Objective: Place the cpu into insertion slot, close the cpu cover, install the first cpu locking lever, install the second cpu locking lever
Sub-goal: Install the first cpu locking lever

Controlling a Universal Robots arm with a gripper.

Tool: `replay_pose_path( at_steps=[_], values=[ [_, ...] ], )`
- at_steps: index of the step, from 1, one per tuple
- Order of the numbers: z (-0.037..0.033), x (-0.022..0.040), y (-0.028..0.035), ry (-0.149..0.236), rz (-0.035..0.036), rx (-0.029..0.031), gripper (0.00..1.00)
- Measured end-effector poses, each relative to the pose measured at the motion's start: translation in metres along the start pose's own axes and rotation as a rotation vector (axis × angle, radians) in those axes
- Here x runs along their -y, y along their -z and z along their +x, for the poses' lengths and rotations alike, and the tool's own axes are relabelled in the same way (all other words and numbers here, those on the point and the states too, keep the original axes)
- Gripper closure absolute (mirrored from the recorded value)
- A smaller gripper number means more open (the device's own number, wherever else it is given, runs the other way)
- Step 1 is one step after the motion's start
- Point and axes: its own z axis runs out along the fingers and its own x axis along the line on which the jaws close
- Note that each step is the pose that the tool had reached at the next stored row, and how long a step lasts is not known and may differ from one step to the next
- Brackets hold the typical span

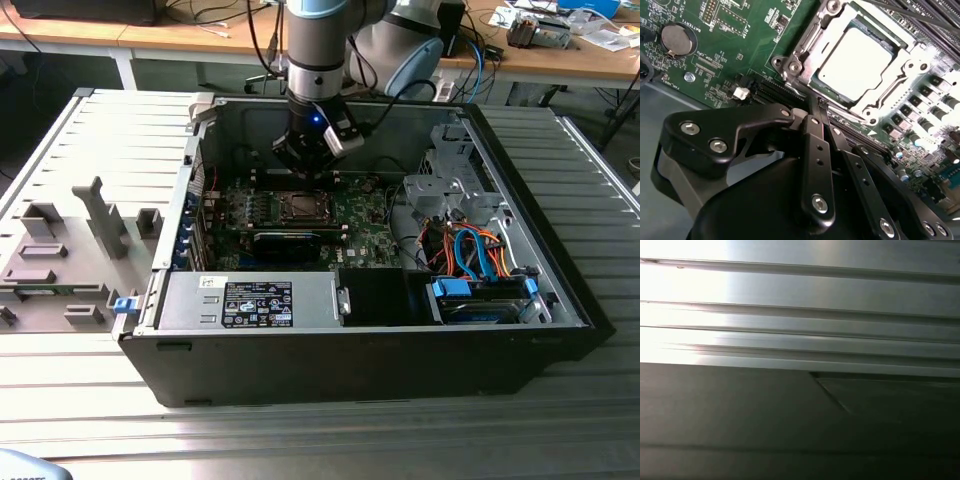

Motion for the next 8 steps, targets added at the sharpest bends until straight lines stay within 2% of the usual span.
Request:
replay_pose_path(
  at_steps=[8],
  values=[
    [-0.0047,0.0017,-0.0033,0.0,0.0006,-0.0004,0.89]
  ],
)
